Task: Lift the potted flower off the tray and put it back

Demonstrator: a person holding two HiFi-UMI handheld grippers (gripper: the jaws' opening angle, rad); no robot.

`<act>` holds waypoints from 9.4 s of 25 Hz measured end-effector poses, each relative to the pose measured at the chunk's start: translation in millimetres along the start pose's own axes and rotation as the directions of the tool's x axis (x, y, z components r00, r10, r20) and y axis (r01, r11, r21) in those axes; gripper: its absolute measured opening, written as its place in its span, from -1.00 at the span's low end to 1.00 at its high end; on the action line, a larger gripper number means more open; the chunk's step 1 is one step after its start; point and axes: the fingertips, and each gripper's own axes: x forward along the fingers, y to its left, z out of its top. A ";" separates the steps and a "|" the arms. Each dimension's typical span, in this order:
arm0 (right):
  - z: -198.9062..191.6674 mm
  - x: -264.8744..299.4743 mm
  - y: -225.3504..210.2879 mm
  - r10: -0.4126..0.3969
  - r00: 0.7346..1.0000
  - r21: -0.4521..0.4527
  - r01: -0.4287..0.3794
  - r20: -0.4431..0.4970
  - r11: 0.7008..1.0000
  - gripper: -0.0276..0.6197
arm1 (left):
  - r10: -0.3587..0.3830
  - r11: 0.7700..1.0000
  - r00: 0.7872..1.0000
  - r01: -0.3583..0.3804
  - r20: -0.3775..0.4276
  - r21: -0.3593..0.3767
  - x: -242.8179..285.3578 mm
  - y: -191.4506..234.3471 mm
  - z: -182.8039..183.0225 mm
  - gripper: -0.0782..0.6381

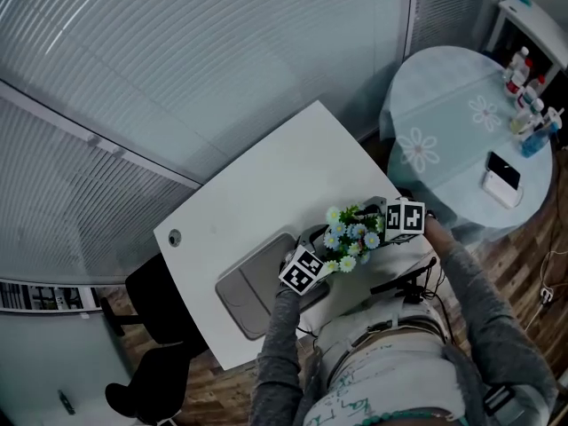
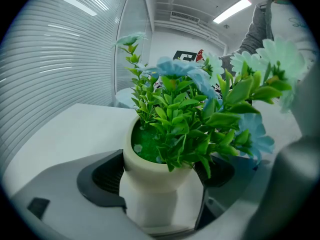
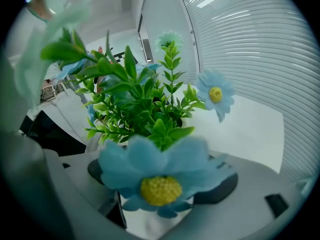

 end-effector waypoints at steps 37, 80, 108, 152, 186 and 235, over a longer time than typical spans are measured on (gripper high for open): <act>-5.2 -39.4 10.0 -0.339 0.936 0.265 0.305 0.093 0.915 0.24 | 0.097 0.995 0.984 -0.096 0.147 -0.019 -52.5 -9.2 -0.8 0.45; -12.0 -81.3 42.6 -0.066 0.988 -0.017 0.069 0.137 0.997 -0.83 | 0.518 0.750 0.854 -0.426 0.050 -0.505 -39.6 -82.6 -5.7 -0.75; -13.5 -61.5 6.2 -0.063 0.993 0.006 0.063 0.103 0.998 -0.83 | 0.473 0.801 0.880 -0.411 0.039 -0.435 -61.5 -37.6 -26.0 -0.75; -1.8 -44.1 -2.5 0.033 0.998 0.053 -0.036 0.057 0.998 -0.08 | 0.104 0.974 0.971 -0.056 0.215 -0.219 -54.7 4.6 -8.7 0.00; 12.0 -7.6 1.4 0.094 0.996 -0.071 -0.093 0.012 0.993 0.18 | 0.027 0.999 0.991 -0.024 0.131 -0.025 -16.5 -2.7 6.4 0.37; 47.3 -56.1 20.5 0.142 0.990 -0.075 -0.143 -0.021 0.987 0.17 | 0.051 0.996 0.988 -0.040 0.145 -0.077 -52.1 -20.4 53.5 0.36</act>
